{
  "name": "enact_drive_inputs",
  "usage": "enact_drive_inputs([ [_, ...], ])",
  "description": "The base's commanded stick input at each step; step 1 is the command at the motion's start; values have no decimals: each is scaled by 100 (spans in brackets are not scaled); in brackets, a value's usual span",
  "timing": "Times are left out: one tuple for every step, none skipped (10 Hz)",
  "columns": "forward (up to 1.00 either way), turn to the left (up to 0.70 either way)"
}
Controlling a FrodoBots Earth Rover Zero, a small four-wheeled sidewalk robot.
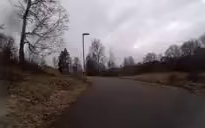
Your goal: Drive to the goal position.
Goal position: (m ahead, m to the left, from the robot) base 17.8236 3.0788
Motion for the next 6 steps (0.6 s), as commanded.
enact_drive_inputs([
  [70, 0],
  [70, 0],
  [70, 0],
  [70, 0],
  [70, 0],
  [70, 0],
])
